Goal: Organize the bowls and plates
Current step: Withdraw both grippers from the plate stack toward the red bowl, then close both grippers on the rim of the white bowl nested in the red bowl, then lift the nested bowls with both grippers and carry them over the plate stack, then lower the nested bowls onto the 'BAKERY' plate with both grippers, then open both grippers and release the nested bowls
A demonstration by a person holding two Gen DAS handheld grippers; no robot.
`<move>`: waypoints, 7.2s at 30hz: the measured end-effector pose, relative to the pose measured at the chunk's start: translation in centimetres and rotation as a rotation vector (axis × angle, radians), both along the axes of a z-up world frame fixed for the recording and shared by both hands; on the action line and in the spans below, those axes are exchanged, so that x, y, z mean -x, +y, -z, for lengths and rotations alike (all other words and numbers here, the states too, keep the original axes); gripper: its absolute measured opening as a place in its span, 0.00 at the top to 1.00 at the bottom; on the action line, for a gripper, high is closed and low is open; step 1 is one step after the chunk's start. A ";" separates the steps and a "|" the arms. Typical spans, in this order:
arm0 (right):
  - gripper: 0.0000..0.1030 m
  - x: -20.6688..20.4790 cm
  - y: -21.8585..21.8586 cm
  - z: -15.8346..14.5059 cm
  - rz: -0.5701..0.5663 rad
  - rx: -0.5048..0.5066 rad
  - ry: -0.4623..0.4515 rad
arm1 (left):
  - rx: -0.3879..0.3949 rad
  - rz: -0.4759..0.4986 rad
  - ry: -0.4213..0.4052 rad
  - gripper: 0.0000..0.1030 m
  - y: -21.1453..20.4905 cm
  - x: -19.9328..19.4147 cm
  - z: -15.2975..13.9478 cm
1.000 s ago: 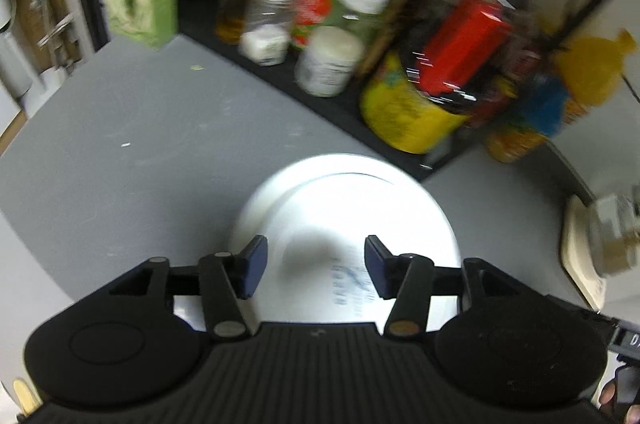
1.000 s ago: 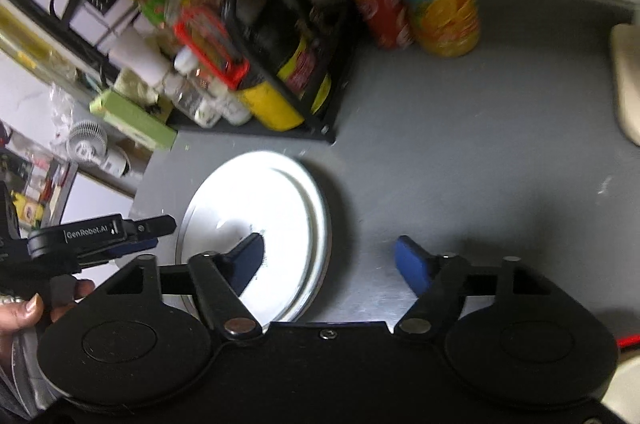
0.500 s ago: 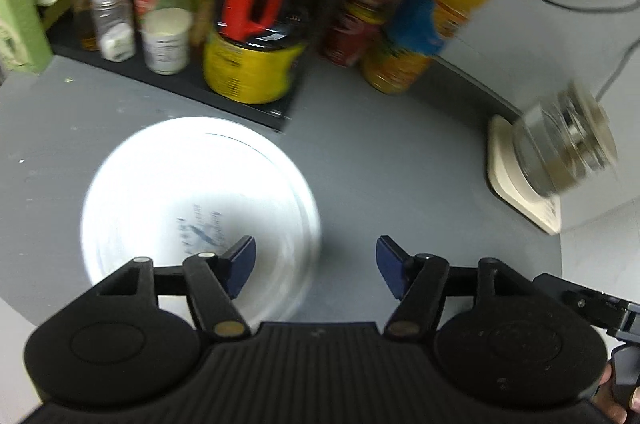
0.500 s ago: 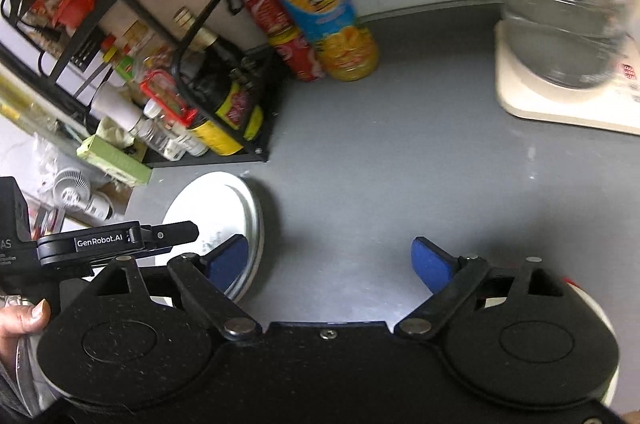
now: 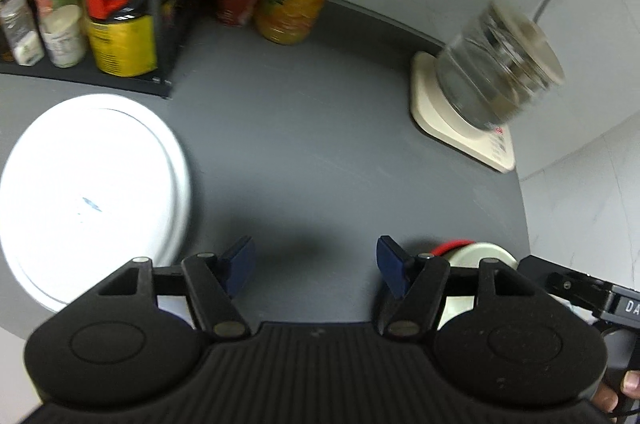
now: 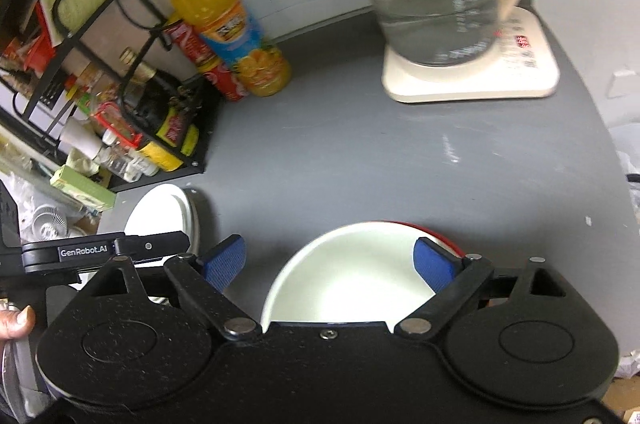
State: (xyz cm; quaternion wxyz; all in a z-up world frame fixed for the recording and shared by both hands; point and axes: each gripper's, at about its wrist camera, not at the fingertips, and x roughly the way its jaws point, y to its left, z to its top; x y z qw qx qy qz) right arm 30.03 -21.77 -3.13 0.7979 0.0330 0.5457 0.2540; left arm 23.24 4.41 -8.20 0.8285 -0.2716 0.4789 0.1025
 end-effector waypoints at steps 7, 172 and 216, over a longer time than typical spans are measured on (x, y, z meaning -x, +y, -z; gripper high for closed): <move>0.12 0.2 -4.0 0.7 0.043 0.017 0.008 | 0.020 0.057 0.006 0.36 -3.7 -1.1 0.4; 0.61 3.0 23.9 11.9 -0.017 -0.068 0.397 | 0.324 -0.242 0.049 0.67 25.8 10.4 7.3; 0.11 9.9 16.0 0.5 0.184 -0.012 -0.069 | -0.016 0.034 -0.092 0.26 21.6 11.0 -0.7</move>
